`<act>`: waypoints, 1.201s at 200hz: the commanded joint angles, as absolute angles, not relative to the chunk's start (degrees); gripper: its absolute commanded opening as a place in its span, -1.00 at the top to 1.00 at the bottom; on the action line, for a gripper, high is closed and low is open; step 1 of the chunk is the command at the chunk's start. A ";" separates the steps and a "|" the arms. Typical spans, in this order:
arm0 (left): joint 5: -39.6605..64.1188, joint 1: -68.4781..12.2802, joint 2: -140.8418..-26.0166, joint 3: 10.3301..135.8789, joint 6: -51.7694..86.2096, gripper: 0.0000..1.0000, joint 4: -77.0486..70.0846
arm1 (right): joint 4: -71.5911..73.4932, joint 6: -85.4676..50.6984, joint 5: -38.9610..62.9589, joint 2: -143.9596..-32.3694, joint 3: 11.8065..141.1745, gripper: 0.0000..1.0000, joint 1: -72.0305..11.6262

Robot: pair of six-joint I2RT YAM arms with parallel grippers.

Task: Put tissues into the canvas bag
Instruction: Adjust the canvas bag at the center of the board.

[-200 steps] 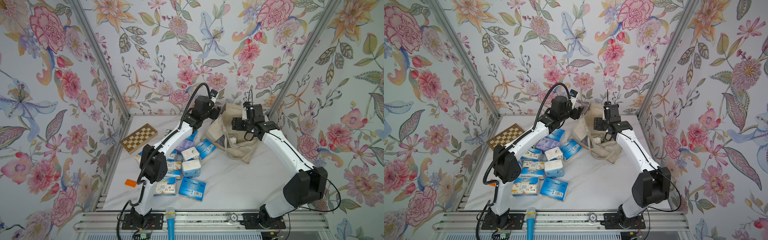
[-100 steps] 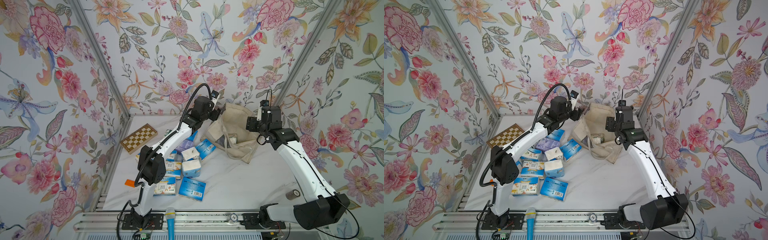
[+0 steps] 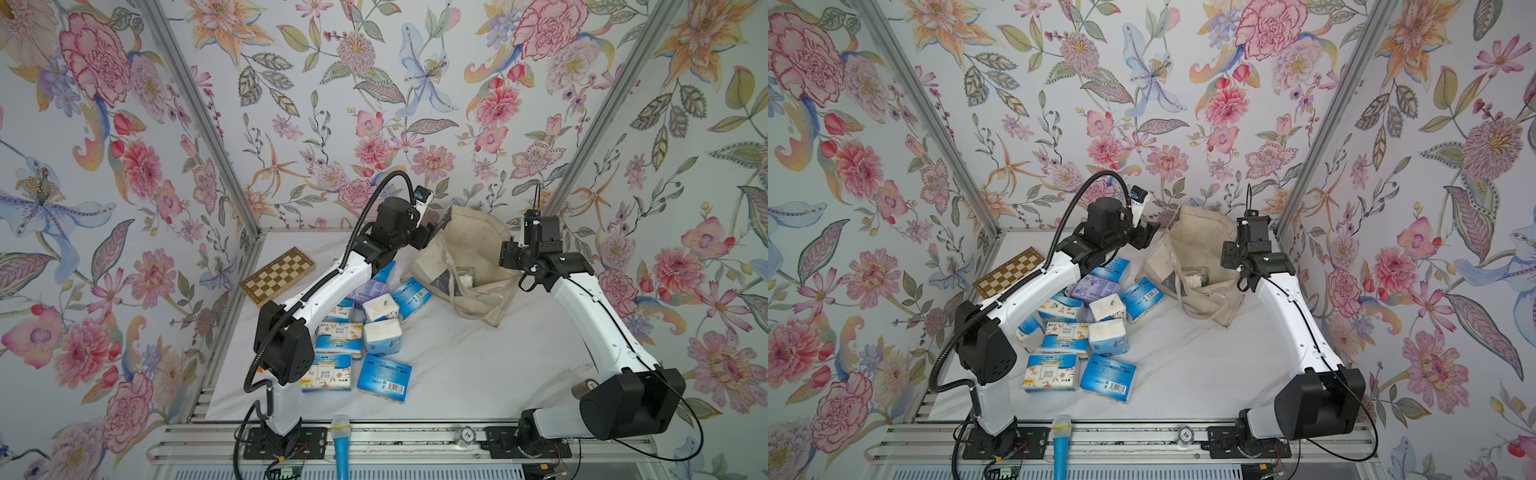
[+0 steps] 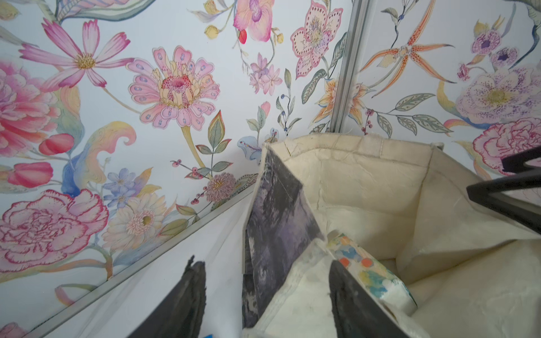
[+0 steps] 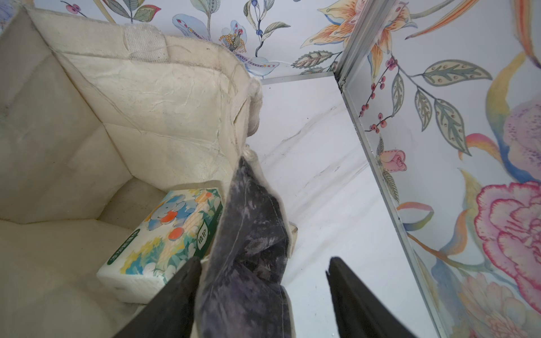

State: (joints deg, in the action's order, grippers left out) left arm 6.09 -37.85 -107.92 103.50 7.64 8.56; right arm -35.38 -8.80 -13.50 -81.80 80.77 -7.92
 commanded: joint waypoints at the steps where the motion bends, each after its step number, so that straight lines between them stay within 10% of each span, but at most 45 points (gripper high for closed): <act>1: 2.60 -38.23 -102.93 97.98 6.50 -0.39 10.19 | -36.31 -9.17 -11.54 -82.22 81.04 -0.31 -7.41; 69: -0.44 -38.10 -93.96 85.91 6.64 -0.41 11.88 | -36.39 -11.87 -9.45 -76.14 75.56 1.00 -6.94; 240: 0.53 -37.66 -90.00 80.92 8.44 -0.46 15.00 | -47.22 -32.19 -2.53 -58.35 60.99 1.00 -34.72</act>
State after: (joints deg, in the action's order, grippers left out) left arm 0.67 -37.85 -91.37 81.41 7.94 15.33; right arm -45.52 -28.10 -4.45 -57.69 62.08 -31.29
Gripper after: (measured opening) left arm 0.730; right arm 0.048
